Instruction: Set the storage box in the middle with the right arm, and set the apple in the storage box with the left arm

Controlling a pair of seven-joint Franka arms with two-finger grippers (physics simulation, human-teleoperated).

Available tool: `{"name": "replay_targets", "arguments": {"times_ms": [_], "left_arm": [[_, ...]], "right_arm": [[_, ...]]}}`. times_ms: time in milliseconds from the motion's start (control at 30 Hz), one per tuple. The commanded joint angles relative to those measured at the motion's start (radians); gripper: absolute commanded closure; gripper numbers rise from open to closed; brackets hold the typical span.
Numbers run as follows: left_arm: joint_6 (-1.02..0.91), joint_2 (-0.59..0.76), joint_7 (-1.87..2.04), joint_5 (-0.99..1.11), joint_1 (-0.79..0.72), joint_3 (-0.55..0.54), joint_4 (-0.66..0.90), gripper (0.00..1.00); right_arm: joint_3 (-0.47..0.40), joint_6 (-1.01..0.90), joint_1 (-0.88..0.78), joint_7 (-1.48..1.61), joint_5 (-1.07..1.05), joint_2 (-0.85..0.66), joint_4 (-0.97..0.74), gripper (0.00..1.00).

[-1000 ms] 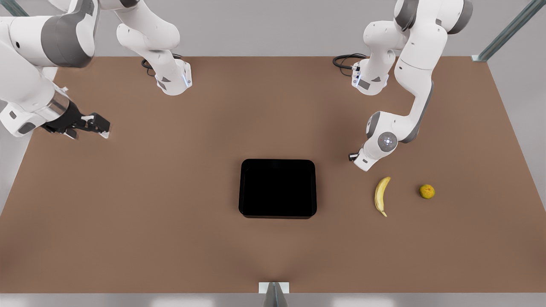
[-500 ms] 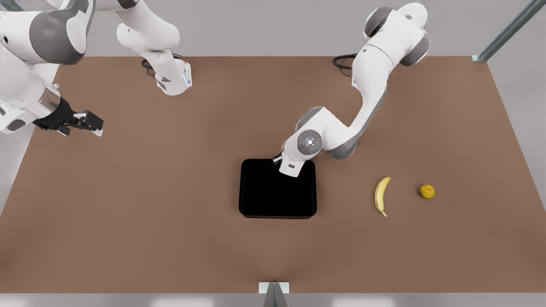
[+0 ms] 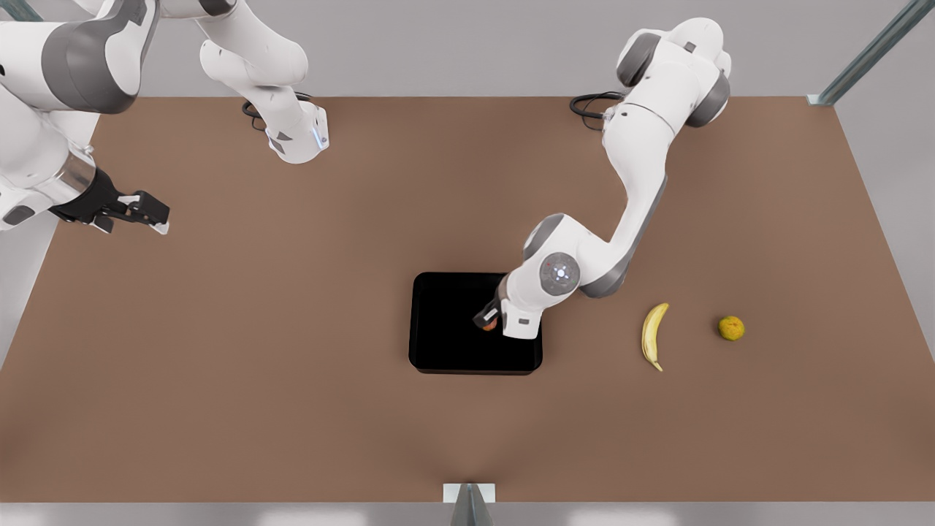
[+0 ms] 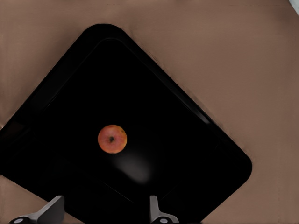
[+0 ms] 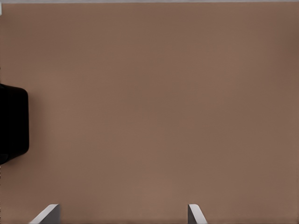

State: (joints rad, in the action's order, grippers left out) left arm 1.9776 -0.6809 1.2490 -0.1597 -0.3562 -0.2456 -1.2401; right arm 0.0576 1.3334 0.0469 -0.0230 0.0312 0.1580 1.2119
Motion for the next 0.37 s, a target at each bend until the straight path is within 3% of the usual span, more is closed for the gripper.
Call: {"name": "replay_targets", "arguments": {"times_ms": [0, 67, 100, 133, 200, 267, 333], "left_arm": [[-0.028, 0.026, -0.005, -0.003, 0.034, -0.001, 0.001, 0.0], [-0.442, 0.153, -0.518, 0.002, 0.316, -0.001, 0.086, 0.0], [-0.549, 0.184, -0.833, 0.165, 0.387, -0.003, 0.105, 0.0], [-0.577, 0.207, -1.02, 0.318, 0.39, -0.003, 0.1, 0.0], [-0.622, 0.283, -1.091, 0.263, 0.46, 0.002, 0.058, 0.0], [-0.504, 0.537, -1.139, 0.186, 0.421, 0.141, -0.251, 0.0], [-0.49, 0.561, -1.14, 0.181, 0.404, 0.149, -0.283, 0.0]], "right_arm": [[-0.002, 0.001, 0.002, 0.0, 0.001, 0.0, 0.0, 0.0], [-0.004, 0.003, 0.002, -0.003, 0.003, 0.003, 0.0, 0.0], [-0.004, 0.006, 0.014, -0.002, 0.003, 0.005, 0.0, 0.0], [-0.004, 0.007, 0.016, 0.0, 0.004, 0.003, 0.0, 0.0], [-0.004, 0.015, 0.014, -0.002, 0.004, 0.002, -0.002, 0.0], [-0.005, 0.013, 0.019, -0.002, 0.006, 0.002, -0.002, 0.0], [-0.005, 0.012, 0.018, -0.002, 0.01, 0.005, 0.0, 0.0]]}}
